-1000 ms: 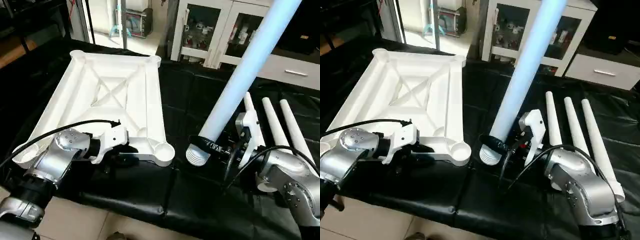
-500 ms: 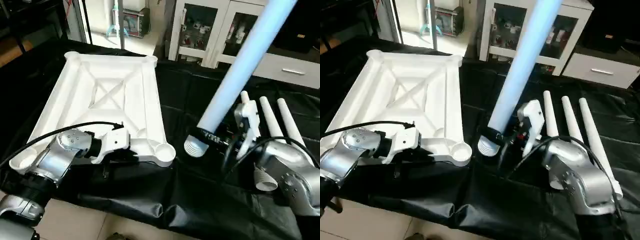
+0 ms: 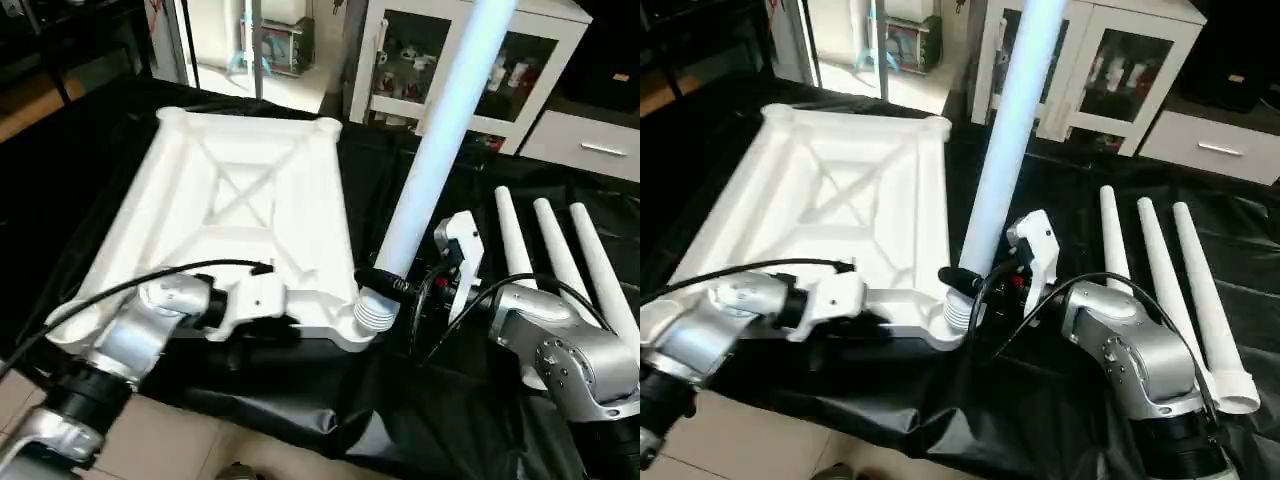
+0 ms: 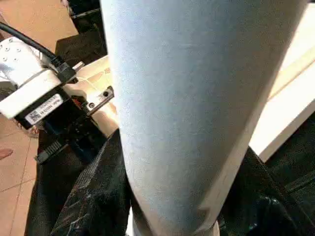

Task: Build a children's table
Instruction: Insert table leg to table base

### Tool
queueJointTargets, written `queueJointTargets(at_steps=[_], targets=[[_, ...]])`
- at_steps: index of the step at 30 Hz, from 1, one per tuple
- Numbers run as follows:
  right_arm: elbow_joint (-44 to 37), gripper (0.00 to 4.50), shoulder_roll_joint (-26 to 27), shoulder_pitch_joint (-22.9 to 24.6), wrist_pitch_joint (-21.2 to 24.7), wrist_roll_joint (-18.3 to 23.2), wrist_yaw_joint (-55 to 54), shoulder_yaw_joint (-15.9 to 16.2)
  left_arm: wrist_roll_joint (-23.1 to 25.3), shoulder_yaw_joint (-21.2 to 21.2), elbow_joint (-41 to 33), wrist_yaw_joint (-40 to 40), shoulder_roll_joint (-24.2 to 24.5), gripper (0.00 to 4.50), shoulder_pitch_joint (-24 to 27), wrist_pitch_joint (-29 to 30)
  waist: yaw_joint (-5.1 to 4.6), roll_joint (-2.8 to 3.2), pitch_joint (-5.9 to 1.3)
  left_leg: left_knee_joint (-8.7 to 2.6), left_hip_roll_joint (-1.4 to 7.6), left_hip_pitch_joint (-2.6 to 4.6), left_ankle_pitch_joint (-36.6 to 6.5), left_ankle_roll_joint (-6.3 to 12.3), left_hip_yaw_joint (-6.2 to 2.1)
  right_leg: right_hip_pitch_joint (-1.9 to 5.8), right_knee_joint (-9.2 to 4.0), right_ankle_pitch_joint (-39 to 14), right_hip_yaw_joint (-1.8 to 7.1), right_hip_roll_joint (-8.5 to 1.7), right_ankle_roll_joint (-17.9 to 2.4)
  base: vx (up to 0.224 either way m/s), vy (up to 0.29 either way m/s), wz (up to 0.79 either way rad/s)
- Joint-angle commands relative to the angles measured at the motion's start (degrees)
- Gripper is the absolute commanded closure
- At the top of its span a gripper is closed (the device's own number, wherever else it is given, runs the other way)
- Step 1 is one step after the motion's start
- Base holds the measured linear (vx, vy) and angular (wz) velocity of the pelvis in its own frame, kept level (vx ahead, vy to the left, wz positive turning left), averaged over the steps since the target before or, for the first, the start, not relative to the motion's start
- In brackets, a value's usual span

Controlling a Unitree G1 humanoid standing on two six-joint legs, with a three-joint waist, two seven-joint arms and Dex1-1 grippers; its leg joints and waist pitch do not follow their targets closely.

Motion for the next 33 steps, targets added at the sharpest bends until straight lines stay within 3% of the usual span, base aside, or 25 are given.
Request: queueJointTargets(at_steps=[1, 5, 7, 8, 17, 23, 33], targets=[[-1.00, 2.62, -0.42, -0.80, 0.70, 0.20, -0.34, -1.03, -3.85, 0.78, -1.71, 1.31, -2.43, 3.87, 0.27, 1.30, -0.16, -0.23, -3.18, -4.47, 3.43, 1.26, -8.81, -0.78, -0.97, 1.20, -4.37, -3.32, 2.07, -4.90, -11.73, 0.000, 0.000, 0.00], [-1.30, 2.62, -0.68, -0.71, 0.70, 0.54, -0.31, -1.26, -4.24, 1.65, -2.80, 1.23, -1.71, 3.53, 0.50, 2.24, -0.42, -0.21, -3.39, -4.52, 3.34, 1.15, -7.43, -1.18, -1.10, 1.20, -4.01, 0.82, 1.92, -4.46, -11.58, 0.000, 0.000, 0.00], [-1.51, 2.62, -0.81, -0.63, 0.76, 0.63, -0.18, -1.49, -3.19, 1.89, -2.31, 1.06, -0.83, 3.28, 0.42, 0.91, -0.64, -0.55, -3.42, -4.38, 3.19, 1.02, -6.91, -0.62, -1.07, 1.42, -4.01, 2.25, 1.95, -4.48, -11.47, 0.000, 0.000, 0.00], [-1.57, 2.62, -0.73, -0.58, 0.73, 0.51, -0.24, -1.52, -2.84, 1.98, -2.11, 0.68, -0.42, 3.19, 0.55, 0.56, -0.75, -0.20, -3.46, -4.37, 3.20, 1.05, -6.81, -0.62, -1.09, 1.39, -3.99, 2.69, 1.97, -4.44, -11.49, 0.000, 0.000, 0.00], [-1.29, 2.62, -1.07, -0.58, 0.37, 0.46, -0.20, -2.21, -1.94, 0.67, -1.59, -0.42, 1.92, 3.19, 0.63, 1.25, -0.80, 0.09, -3.33, -4.55, 3.32, 1.35, -8.91, -1.68, -1.09, 1.18, -4.05, 1.25, 1.93, -4.35, -11.90, 0.000, 0.000, 0.00], [-0.88, 2.62, -0.98, -0.91, -0.05, 0.20, -0.42, -2.40, -0.38, -0.91, -1.55, -0.83, 2.30, 3.19, 0.63, 2.16, -0.58, 0.08, -3.41, -4.47, 3.29, 1.29, -7.97, -1.76, -1.06, 1.29, -3.88, 3.25, 1.95, -4.37, -12.13, 0.000, 0.000, 0.00], [-0.71, 2.62, -0.02, -0.72, -0.28, -0.13, -0.91, -1.92, 1.61, -1.91, 1.28, 1.67, 0.48, 3.19, 0.00, 0.73, -0.40, 0.13, -3.22, -4.72, 3.39, 1.45, -10.76, -2.42, -1.12, 1.11, -4.36, -1.09, 2.03, -4.56, -11.62, 0.000, 0.000, 0.00]])
